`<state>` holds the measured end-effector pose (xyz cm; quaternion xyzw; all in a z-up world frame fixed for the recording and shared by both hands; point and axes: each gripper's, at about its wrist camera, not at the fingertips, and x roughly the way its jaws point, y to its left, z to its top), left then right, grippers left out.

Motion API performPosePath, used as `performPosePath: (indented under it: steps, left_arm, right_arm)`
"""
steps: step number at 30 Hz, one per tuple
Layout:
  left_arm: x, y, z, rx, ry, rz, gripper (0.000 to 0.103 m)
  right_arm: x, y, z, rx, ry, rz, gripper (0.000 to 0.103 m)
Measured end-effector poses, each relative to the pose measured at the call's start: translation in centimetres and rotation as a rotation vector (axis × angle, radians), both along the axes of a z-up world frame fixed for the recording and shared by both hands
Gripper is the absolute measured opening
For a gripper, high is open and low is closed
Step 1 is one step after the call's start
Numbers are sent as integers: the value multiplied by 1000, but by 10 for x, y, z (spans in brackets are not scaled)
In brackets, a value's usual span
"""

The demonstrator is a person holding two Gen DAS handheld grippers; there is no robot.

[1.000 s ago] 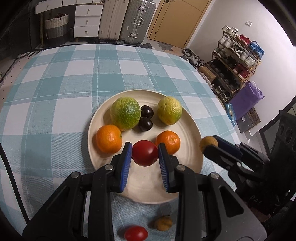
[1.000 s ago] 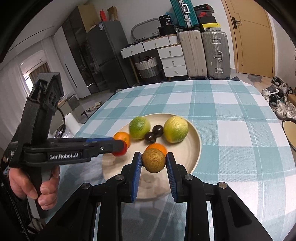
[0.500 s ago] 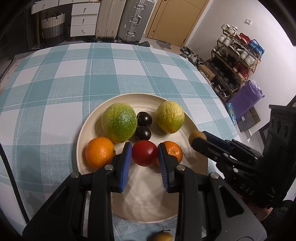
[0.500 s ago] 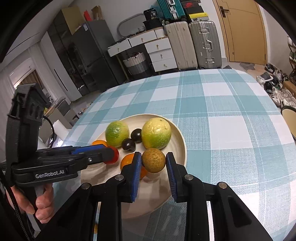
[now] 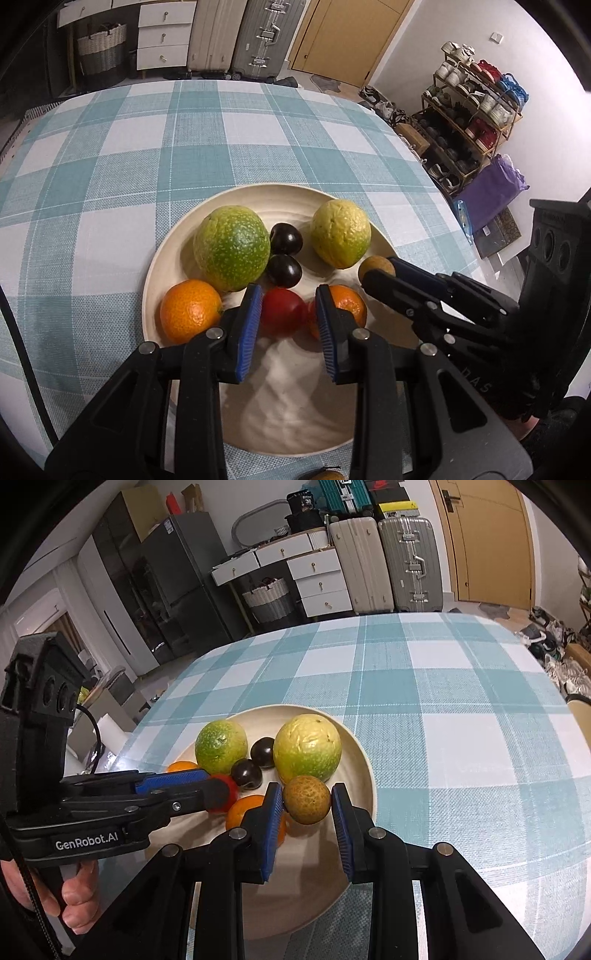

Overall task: Organize fruits
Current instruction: 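Carry the tomato and brown fruit onto the cream plate and open both tools, then withdraw both tools from the plate toward the last tomato and brown fruit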

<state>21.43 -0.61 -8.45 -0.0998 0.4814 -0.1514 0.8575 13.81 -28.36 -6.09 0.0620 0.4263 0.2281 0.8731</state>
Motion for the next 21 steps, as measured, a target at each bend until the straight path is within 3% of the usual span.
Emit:
performPosePath:
  steps: [8,11,13,21]
  left_arm:
    - [-6,3,6,-31,8,11,27]
    - [-12,3,15,-5,-21,21,27]
    - [-17,1,21,43,-51,32,27]
    - [-41,6,38,58,-89,43,27]
  right_arm:
    - [-4,-8,4,18,-20,-17,36]
    - [-8,-15,8,39,-31,-32,45]
    - [-12,-19,12,49,-44,-41,46]
    - [-33,-30,25,60,-80,-63,49]
